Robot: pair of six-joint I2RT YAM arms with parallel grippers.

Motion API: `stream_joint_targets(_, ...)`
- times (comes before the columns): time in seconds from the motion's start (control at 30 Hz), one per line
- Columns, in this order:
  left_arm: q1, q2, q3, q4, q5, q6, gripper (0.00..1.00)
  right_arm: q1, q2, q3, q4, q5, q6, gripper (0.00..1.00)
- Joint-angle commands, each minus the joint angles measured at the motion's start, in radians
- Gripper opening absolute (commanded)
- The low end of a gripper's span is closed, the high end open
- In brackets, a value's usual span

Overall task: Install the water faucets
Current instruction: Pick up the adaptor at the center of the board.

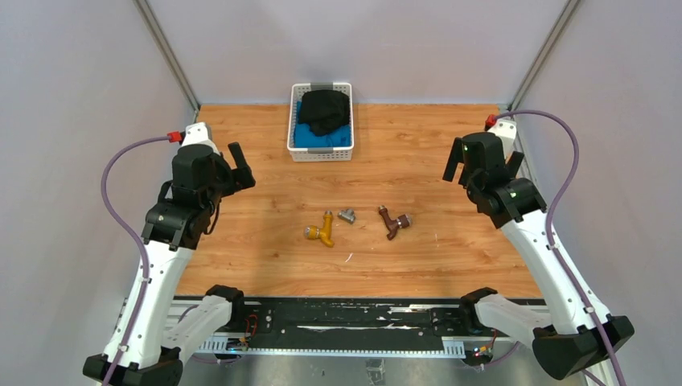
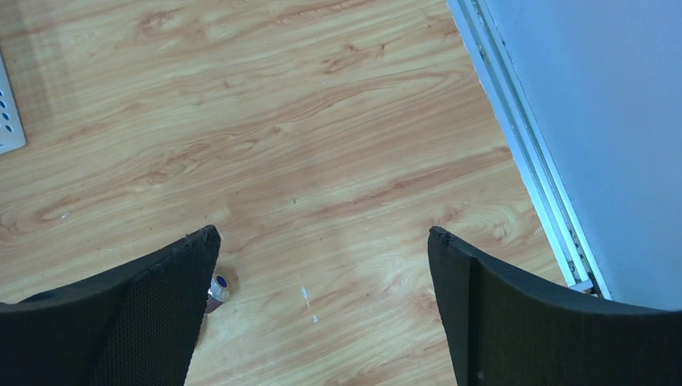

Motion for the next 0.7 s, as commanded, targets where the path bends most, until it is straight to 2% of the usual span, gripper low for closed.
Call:
stream_joint_targets(0.0, 0.013, -0.004, 0.049, -0.065, 0.022, 0.052, 1.00, -0.009, 0.018, 0.009, -0.041, -0.001, 0.022, 0.99)
stream_joint_targets(0.13, 0.013, -0.010, 0.066, -0.086, 0.089, 0.086, 1.00, -0.009, 0.016, -0.012, -0.024, -0.023, 0.006, 0.99)
stream_joint_targets(0.27, -0.002, -0.022, 0.017, -0.086, 0.114, 0.074, 1.00, -0.010, 0.013, -0.043, 0.011, -0.116, -0.029, 0.98)
stream_joint_targets(0.33, -0.052, -0.019, -0.024, -0.088, 0.078, 0.048, 1.00, -0.009, 0.012, -0.063, 0.041, -0.202, -0.058, 0.97)
stream_joint_targets(0.5, -0.283, 0.028, -0.109, -0.084, 0.026, -0.095, 1.00, 0.018, 0.044, -0.112, 0.124, -0.445, -0.079, 0.92)
stream_joint_targets(0.67, -0.321, 0.075, -0.174, -0.077, 0.043, -0.181, 1.00, 0.183, 0.155, -0.126, 0.135, -0.498, -0.035, 0.91)
